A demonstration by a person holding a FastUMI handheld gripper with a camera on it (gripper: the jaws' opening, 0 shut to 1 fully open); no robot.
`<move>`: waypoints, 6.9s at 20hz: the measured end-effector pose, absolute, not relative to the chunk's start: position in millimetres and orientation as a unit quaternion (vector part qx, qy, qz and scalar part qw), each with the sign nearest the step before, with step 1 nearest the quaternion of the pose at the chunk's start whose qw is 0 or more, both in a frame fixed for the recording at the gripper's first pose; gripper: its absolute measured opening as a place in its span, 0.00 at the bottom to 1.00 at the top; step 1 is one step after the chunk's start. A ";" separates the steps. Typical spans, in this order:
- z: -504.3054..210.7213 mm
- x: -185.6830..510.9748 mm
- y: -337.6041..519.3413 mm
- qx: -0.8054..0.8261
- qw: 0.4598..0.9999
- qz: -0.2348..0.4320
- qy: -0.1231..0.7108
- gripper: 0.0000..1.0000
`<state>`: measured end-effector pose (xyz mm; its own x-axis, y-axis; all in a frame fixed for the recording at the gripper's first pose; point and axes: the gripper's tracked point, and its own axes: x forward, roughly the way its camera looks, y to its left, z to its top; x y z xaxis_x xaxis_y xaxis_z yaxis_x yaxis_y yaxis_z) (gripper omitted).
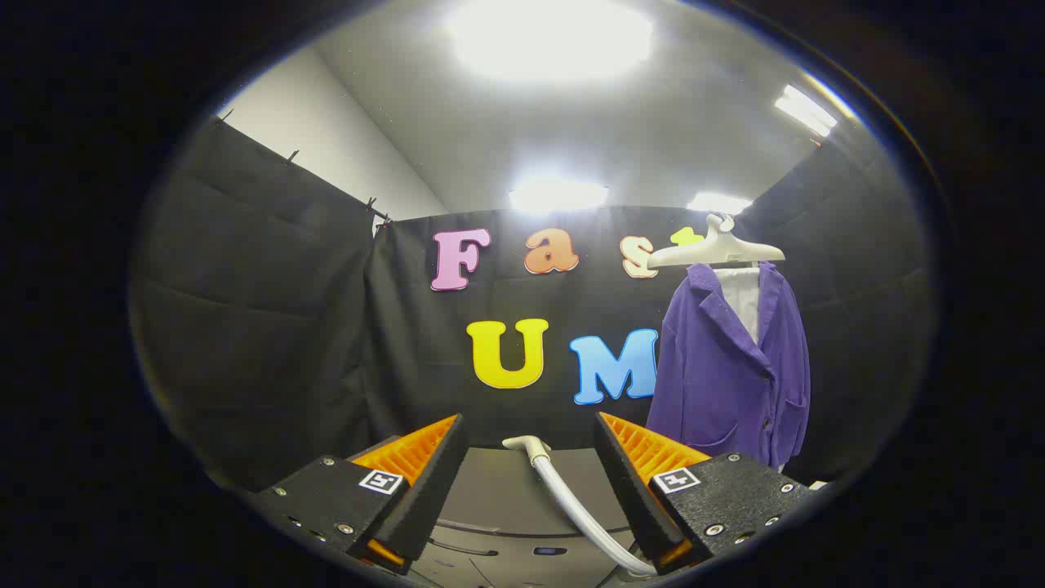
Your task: Iron the clothes twice with a garment steamer, once on the left side and once on the right side.
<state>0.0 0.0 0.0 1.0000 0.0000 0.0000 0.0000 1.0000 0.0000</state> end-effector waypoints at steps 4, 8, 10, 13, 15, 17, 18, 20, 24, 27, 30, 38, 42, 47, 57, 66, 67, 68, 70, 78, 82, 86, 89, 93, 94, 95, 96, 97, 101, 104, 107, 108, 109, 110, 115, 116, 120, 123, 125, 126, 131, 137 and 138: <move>-13.3 15.2 -7.7 -0.003 1.000 -0.025 0.010 0.95; -24.7 29.3 -22.8 -0.015 0.999 -0.044 0.019 0.95; -30.9 36.7 -31.8 -0.024 0.998 -0.053 0.029 0.95; -35.8 43.6 -42.8 -0.060 0.996 -0.054 0.044 0.95; -36.5 47.1 -44.0 -0.066 0.996 -0.040 0.052 0.95; -37.1 49.8 -44.7 -0.061 0.996 -0.019 0.061 0.95; -34.4 49.3 -46.5 -0.058 0.996 -0.011 0.065 0.95; -25.1 45.1 -52.8 -0.055 0.997 0.001 0.062 0.95; -13.5 26.4 -56.4 -0.035 0.997 0.031 0.057 0.95; -12.7 7.9 -60.4 -0.025 0.997 0.053 0.058 0.95; -21.0 -15.7 -65.5 -0.042 0.994 0.079 0.067 0.95; -36.1 -5.6 -79.2 -0.033 0.992 0.079 0.092 0.95; -27.5 42.7 -73.4 -0.038 0.994 0.050 0.089 0.95; -19.0 115.8 -49.8 -0.014 0.993 0.011 0.121 0.94; -91.9 239.8 -20.9 -0.055 0.961 -0.042 0.268 0.94; -182.4 292.1 -13.4 -0.023 0.903 -0.048 0.427 0.94; -192.0 293.7 -8.4 -0.011 0.897 -0.039 0.441 0.94; -201.1 293.6 -5.8 0.000 0.890 -0.035 0.455 0.94; -214.5 295.7 -9.8 0.015 0.877 -0.044 0.478 0.94; -246.9 305.8 -0.5 0.075 0.851 -0.032 0.519 0.93; -257.9 308.2 2.3 0.104 0.846 -0.037 0.521 0.78; -260.6 308.2 -1.9 0.090 0.846 -0.040 0.524 0.54; -260.2 306.8 -0.7 0.094 0.847 -0.042 0.521 0.49; -260.5 306.1 -4.2 0.072 0.856 -0.060 0.508 0.42; -261.3 305.8 -4.0 0.060 0.863 -0.062 0.499 0.39; -260.8 305.7 -4.2 0.048 0.870 -0.065 0.487 0.36; -260.2 305.4 -3.8 0.040 0.877 -0.071 0.473 0.35; -259.6 305.1 -2.8 0.028 0.881 -0.074 0.466 0.34; -255.7 300.9 1.9 -0.017 0.889 -0.080 0.450 0.33; -247.0 290.7 1.0 -0.037 0.895 -0.094 0.434 0.32; -237.1 273.8 1.1 -0.031 0.907 -0.102 0.407 0.33; -234.2 267.4 1.0 -0.023 0.910 -0.104 0.400 0.33; -231.7 261.1 0.0 -0.024 0.912 -0.106 0.395 0.32; -224.8 252.1 -0.4 -0.028 0.916 -0.107 0.386 0.32; -192.0 213.9 7.1 -0.029 0.944 -0.071 0.322 0.32; -186.3 201.7 4.7 -0.034 0.947 -0.066 0.314 0.32; -152.4 152.2 -8.8 -0.050 0.960 -0.036 0.274 0.32; -130.4 111.1 -27.6 -0.070 0.967 -0.008 0.247 0.32; -122.6 84.4 -41.2 -0.073 0.970 0.007 0.233 0.32; -119.2 69.0 -50.6 -0.080 0.970 0.012 0.227 0.32; -94.6 17.5 -97.6 -0.086 0.975 0.023 0.202 0.32; -56.6 14.8 -150.1 -0.057 0.985 0.014 0.163 0.32; -52.9 19.5 -155.2 -0.053 0.986 0.012 0.159 0.32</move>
<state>19.5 -155.2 -52.9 0.9489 0.0062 -0.3155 -0.0400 0.9941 -0.1009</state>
